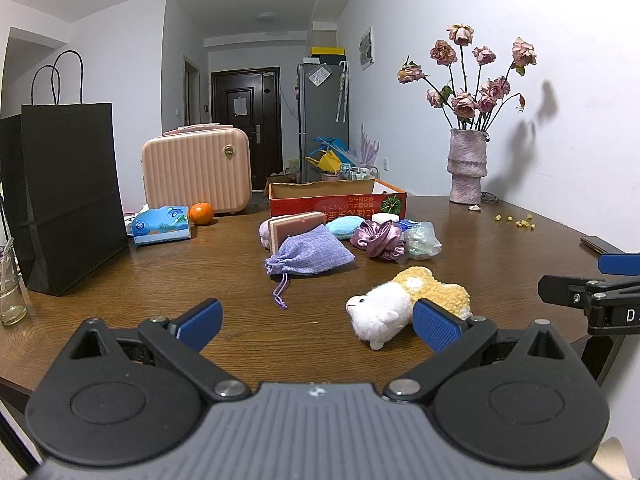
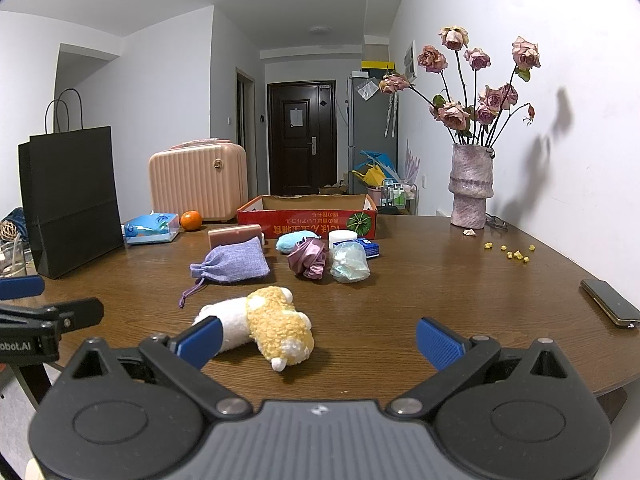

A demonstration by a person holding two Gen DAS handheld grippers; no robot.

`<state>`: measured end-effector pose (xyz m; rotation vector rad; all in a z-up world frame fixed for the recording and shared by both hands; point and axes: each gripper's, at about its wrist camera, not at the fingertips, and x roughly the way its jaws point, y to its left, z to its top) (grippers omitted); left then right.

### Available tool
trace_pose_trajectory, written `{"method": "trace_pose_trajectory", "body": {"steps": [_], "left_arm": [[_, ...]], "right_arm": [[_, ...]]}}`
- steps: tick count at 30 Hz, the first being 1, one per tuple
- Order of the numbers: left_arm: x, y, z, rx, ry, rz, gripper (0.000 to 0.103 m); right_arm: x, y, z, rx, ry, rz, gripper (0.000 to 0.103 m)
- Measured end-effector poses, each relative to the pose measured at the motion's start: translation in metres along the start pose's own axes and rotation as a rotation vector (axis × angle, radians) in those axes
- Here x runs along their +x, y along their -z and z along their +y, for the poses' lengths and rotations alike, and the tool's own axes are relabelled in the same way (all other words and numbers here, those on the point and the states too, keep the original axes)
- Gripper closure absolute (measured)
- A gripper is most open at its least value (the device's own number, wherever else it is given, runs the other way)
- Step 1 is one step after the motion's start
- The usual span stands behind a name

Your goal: Organize soft objects

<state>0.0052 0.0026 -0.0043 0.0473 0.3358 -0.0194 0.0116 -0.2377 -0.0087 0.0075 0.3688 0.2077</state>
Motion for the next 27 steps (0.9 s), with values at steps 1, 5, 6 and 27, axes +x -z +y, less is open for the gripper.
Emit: {"method": "trace_pose_trajectory", "body": {"steps": [1, 5, 6, 27], "left_arm": [[0.000, 0.000, 0.000, 0.000, 0.000, 0.000, 0.000], [0.000, 0.000, 0.000, 0.000, 0.001, 0.000, 0.000], [0.001, 0.000, 0.001, 0.000, 0.001, 0.000, 0.000], [0.008, 0.005, 0.010, -0.019, -0.014, 0.024, 0.000]], "right_arm": [[0.000, 0.000, 0.000, 0.000, 0.000, 0.000, 0.000], [0.000, 0.000, 0.000, 0.000, 0.000, 0.000, 0.000], [0.000, 0.000, -0.001, 0.000, 0.000, 0.000, 0.000], [0.015, -0.001, 0.001, -0.035, 0.021, 0.034, 0.000]]}}
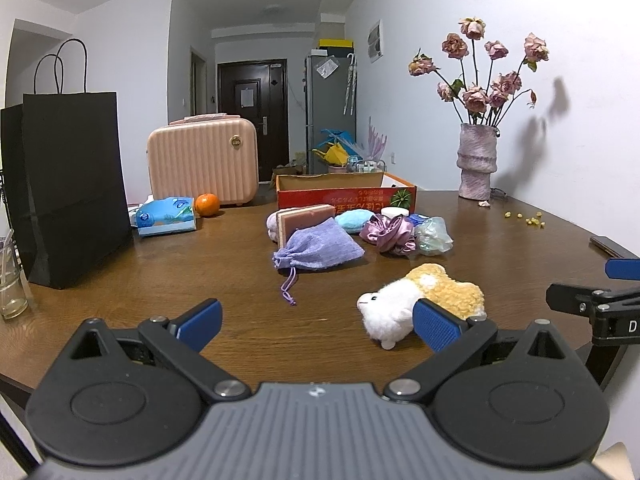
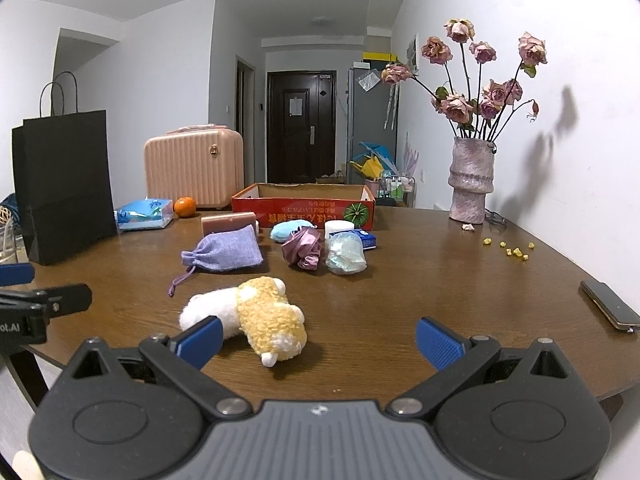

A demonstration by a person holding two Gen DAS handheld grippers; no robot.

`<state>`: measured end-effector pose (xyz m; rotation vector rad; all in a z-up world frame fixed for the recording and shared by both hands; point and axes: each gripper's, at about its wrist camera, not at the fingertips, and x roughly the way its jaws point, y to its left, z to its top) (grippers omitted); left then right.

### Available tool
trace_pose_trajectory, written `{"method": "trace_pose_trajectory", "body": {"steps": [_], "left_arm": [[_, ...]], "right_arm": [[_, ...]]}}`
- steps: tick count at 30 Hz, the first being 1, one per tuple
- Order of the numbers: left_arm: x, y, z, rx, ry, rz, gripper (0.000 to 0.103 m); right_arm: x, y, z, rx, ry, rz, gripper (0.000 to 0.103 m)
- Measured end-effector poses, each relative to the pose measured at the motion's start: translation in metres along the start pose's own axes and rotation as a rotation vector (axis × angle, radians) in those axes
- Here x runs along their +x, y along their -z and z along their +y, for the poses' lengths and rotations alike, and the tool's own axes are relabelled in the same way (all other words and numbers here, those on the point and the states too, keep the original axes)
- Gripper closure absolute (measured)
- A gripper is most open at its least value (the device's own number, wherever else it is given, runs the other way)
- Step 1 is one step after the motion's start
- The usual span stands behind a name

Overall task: Organize soft objects
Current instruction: 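Move the right tool to the white-and-yellow plush toy and close on it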

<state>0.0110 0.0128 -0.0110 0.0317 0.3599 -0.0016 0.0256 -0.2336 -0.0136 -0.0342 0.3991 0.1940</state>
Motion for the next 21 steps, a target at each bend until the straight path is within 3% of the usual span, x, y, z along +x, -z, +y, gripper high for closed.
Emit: {"method": "trace_pose_trajectory", "body": {"steps": [21], "left_arm": [[0.042, -0.010, 0.009, -0.004, -0.018, 0.064, 0.000]], "right_arm": [[0.076, -0.013, 0.024, -0.115, -0.057, 0.133, 0.000]]}}
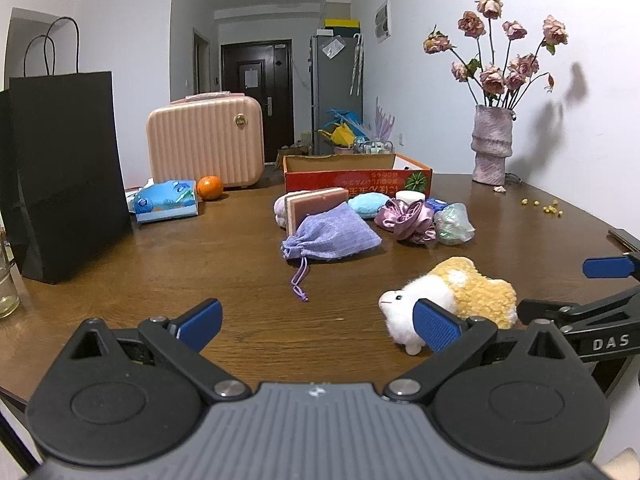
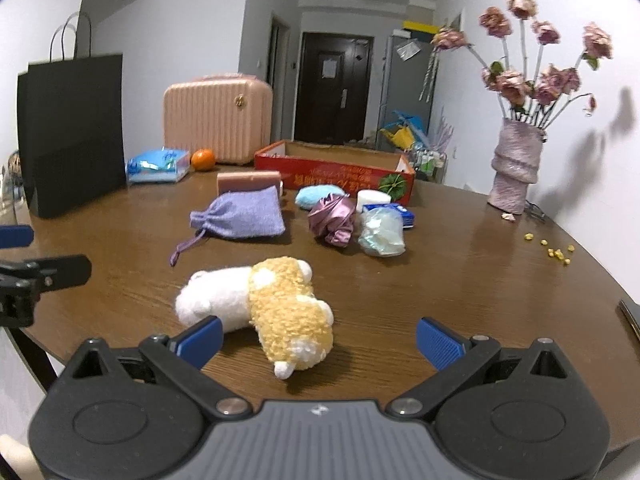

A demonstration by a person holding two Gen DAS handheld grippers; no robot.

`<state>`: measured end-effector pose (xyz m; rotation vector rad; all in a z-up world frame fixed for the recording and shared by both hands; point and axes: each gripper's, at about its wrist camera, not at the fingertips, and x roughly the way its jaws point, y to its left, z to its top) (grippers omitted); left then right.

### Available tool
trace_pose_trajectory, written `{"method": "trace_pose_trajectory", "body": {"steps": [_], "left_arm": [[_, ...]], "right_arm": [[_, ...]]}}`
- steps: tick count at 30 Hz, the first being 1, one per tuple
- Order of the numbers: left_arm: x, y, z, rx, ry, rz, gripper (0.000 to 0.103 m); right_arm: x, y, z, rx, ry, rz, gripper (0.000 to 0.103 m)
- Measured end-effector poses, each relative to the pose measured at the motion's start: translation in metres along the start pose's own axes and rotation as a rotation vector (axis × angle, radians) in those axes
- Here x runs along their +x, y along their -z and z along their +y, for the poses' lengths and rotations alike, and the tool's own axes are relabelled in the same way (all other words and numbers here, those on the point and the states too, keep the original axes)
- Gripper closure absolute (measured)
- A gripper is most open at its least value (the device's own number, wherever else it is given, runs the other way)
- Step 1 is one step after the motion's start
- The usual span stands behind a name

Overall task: Organize soft objects
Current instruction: 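Move the right tool to the white-and-yellow plush toy and close on it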

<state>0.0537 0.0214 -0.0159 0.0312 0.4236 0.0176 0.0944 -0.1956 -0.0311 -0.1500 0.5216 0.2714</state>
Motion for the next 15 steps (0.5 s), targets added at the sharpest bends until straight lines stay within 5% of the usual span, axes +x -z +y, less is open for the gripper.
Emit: {"method": "trace_pose_trajectory", "body": {"steps": [15], "left_arm": [[0.031, -0.001, 0.013, -0.036, -0.012, 0.057, 0.000]], "right_arm": [[0.086, -0.018, 0.012, -0.156, -0.056, 0.170, 0.001]]}}
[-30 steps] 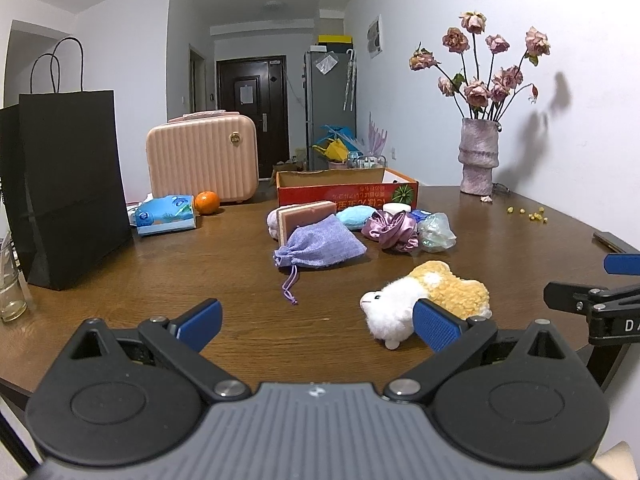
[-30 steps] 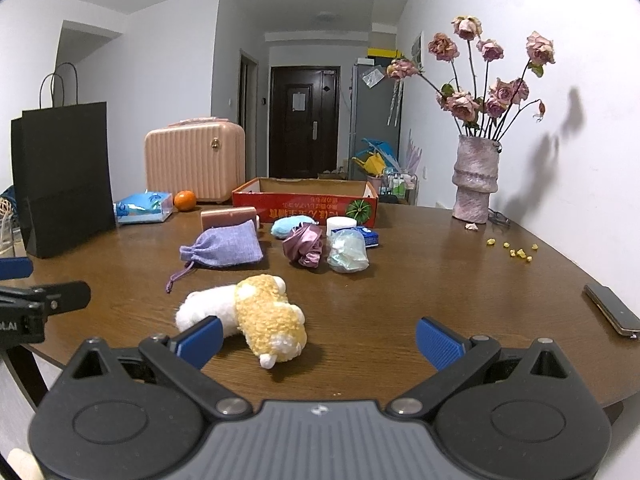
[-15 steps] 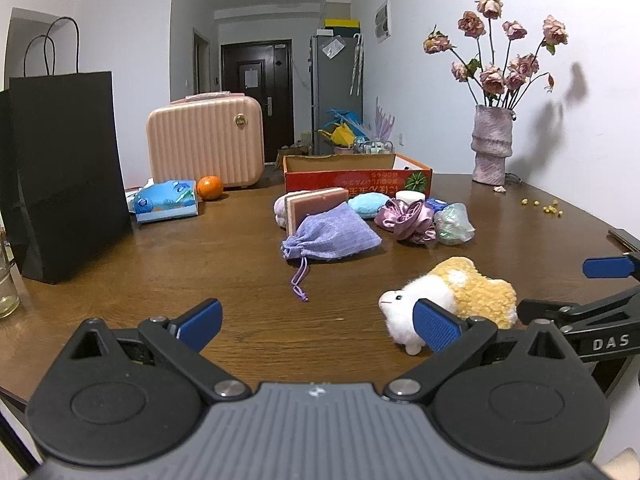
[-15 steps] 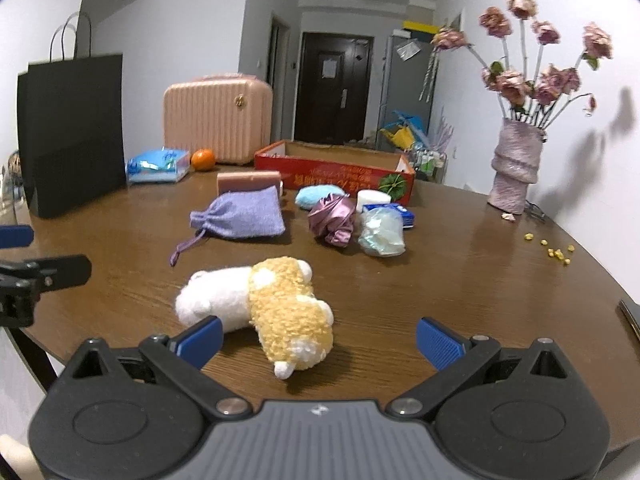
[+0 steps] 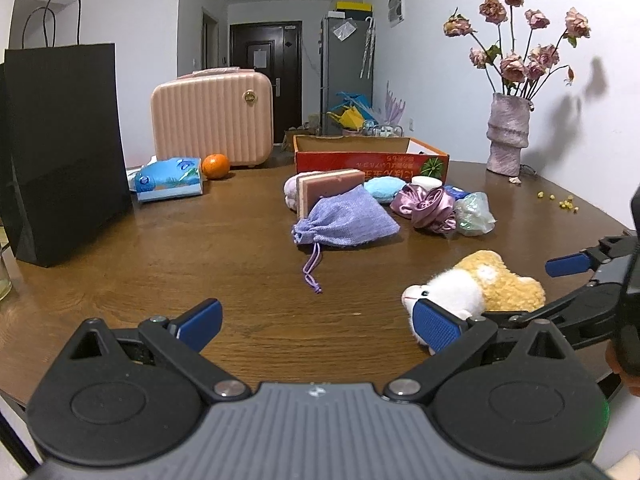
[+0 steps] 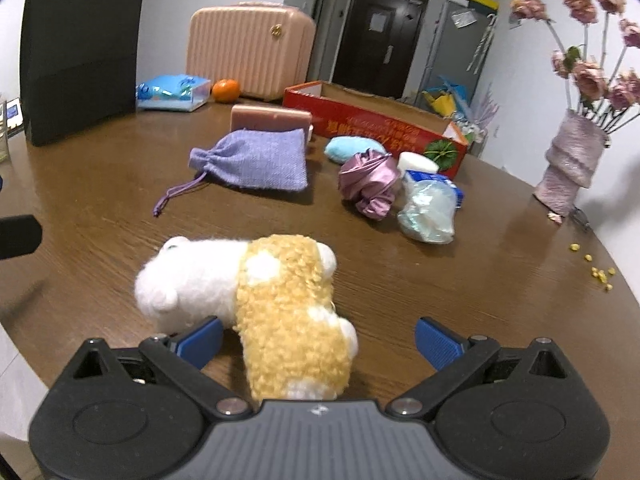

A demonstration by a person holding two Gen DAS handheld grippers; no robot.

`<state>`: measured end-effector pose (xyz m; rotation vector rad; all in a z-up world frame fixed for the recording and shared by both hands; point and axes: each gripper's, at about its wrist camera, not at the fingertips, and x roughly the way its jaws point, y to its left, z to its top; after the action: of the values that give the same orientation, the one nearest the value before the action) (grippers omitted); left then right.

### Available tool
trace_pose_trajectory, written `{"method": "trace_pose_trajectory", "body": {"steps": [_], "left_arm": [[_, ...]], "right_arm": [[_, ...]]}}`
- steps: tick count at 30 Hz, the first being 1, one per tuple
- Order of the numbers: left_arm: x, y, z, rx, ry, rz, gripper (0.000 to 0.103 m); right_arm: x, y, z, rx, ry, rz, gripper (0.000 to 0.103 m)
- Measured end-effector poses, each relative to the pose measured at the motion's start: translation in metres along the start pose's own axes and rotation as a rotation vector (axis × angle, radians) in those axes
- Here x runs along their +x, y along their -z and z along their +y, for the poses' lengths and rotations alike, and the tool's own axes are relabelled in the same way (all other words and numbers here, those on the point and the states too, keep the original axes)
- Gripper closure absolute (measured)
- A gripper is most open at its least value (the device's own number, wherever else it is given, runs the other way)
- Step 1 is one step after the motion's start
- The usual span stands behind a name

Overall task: Organize soft objects
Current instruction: 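Move the right tool to the white-and-yellow plush toy and close on it, then lift the plush toy with the right tool while the left tool grasps the lavender pouch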

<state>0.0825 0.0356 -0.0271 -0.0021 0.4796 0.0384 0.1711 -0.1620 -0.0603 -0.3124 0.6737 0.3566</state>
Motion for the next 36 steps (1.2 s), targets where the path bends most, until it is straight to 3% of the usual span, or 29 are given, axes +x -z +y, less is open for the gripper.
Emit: {"method": "trace_pose_trajectory", "body": {"steps": [7, 13, 15, 19, 21, 36], "left_arm": [[0.013, 0.000, 0.002, -0.007, -0.010, 0.029, 0.000], [0.022, 0.000, 0.004, -0.019, -0.014, 0.050, 0.000], [0.025, 0.001, 0.004, -0.021, -0.016, 0.056, 0.000], [0.030, 0.001, 0.004, -0.026, -0.013, 0.067, 0.000], [0.032, 0.001, 0.005, -0.027, -0.013, 0.070, 0.000], [0.049, -0.012, 0.007, -0.034, -0.014, 0.076, 0.000]], "right_arm": [[0.018, -0.004, 0.001, -0.008, -0.062, 0.014, 0.009], [0.026, -0.003, -0.002, 0.014, -0.118, 0.017, 0.028], [0.027, -0.004, -0.005, 0.028, -0.136, 0.014, 0.039], [0.028, -0.004, -0.006, 0.041, -0.153, 0.008, 0.042], [0.027, -0.003, -0.007, 0.048, -0.167, 0.004, 0.051], [0.016, -0.010, -0.030, 0.124, -0.159, -0.101, 0.054]]}}
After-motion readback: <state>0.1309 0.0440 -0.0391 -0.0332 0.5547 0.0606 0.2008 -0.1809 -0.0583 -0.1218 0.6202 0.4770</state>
